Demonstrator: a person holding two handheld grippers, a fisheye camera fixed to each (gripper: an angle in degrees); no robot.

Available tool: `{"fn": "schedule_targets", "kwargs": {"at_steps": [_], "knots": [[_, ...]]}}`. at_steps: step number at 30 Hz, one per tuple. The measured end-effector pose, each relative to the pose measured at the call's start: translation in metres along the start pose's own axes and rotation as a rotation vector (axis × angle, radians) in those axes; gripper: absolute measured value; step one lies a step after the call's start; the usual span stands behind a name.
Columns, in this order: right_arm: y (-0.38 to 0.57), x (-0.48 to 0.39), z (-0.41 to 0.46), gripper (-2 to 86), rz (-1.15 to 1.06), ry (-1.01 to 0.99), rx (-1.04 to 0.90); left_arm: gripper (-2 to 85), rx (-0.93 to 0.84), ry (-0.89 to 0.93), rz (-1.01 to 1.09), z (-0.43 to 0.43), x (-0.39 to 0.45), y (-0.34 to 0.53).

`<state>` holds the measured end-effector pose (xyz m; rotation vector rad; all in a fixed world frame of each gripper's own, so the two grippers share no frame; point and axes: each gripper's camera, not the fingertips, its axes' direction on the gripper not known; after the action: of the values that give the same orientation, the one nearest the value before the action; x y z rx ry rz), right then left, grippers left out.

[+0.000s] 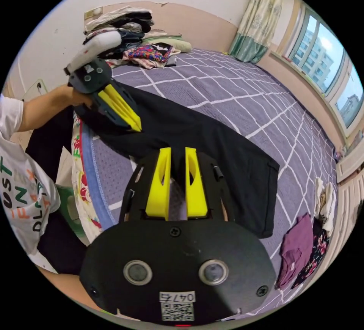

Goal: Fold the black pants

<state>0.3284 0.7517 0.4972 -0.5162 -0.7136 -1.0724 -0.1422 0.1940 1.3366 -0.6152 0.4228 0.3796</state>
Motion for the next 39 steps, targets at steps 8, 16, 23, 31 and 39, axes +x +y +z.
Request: {"fn": "schedule_targets", "kwargs": {"at_steps": [8, 16, 23, 31, 39], "knots": [[0.037, -0.027, -0.03, 0.7, 0.099, 0.033, -0.008, -0.5, -0.037, 0.037, 0.004, 0.013, -0.028, -0.007], [0.01, -0.03, 0.01, 3.0, 0.062, 0.09, -0.056, -0.7, -0.004, 0.095, -0.045, 0.0, -0.06, 0.001], [0.0, -0.017, 0.027, -0.1, 0.032, 0.044, -0.159, -0.8, -0.015, 0.015, -0.051, -0.003, -0.07, 0.017], [-0.001, 0.008, -0.011, -0.3, 0.076, -0.241, -0.209, -0.8, 0.014, -0.082, 0.045, 0.001, -0.058, 0.0], [0.036, -0.012, 0.001, 1.6, 0.017, -0.186, -0.238, -0.8, -0.015, -0.039, 0.022, 0.008, -0.066, 0.015]]}}
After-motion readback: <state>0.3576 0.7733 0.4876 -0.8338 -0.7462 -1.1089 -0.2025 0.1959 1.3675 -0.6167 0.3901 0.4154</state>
